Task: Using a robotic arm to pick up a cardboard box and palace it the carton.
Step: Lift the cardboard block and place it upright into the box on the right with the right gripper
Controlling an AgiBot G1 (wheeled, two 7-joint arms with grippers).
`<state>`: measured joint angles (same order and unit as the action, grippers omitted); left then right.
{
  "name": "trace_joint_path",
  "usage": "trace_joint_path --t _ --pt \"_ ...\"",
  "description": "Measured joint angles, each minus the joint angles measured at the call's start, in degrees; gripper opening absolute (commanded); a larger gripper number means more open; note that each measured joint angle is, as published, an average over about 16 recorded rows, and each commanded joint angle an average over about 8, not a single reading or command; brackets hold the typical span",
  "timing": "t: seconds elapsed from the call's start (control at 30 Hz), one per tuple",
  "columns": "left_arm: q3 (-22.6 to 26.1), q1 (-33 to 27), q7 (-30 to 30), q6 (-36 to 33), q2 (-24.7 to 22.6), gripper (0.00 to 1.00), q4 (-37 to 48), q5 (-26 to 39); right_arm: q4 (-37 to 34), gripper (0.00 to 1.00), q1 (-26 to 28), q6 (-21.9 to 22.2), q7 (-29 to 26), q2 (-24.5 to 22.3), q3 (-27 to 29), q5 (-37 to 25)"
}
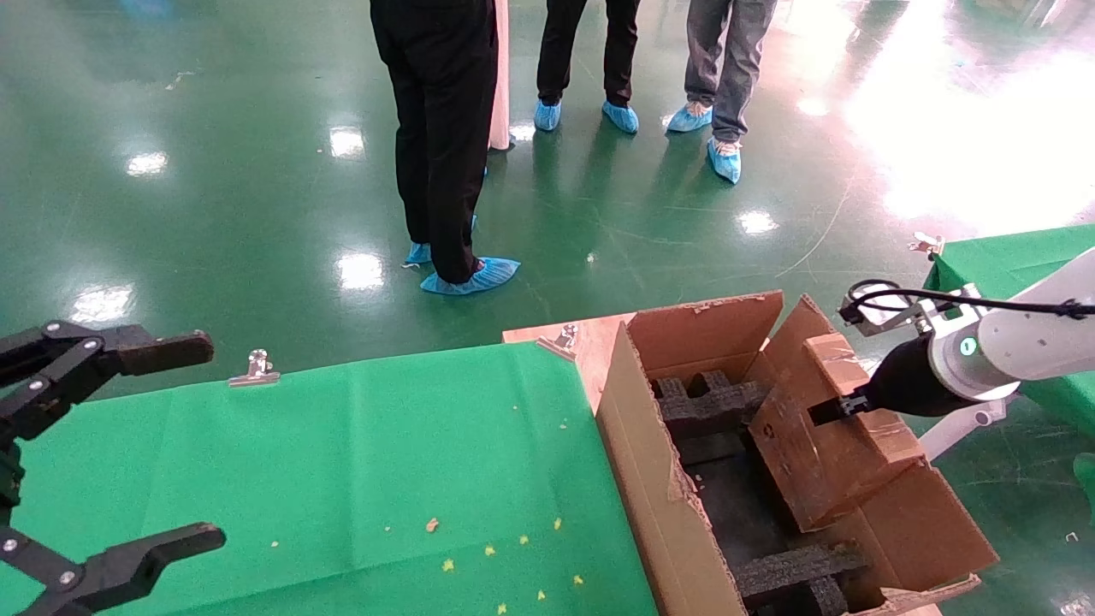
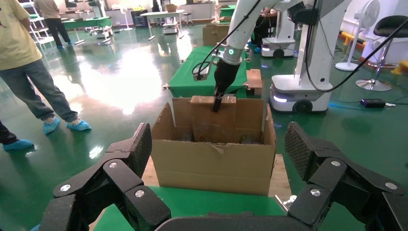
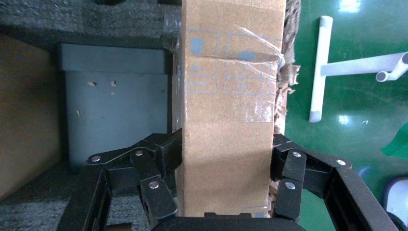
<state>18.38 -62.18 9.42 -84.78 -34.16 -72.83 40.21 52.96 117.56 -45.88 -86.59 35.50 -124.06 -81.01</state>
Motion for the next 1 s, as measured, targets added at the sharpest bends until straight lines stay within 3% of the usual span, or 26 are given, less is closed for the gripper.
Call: trace_joint_path --t 1.0 --pt "0.0 0.0 0.0 0.0 0.0 1.00 0.0 0.0 -9.0 0.00 -11.5 1.3 8.1 4.7 1.6 7.0"
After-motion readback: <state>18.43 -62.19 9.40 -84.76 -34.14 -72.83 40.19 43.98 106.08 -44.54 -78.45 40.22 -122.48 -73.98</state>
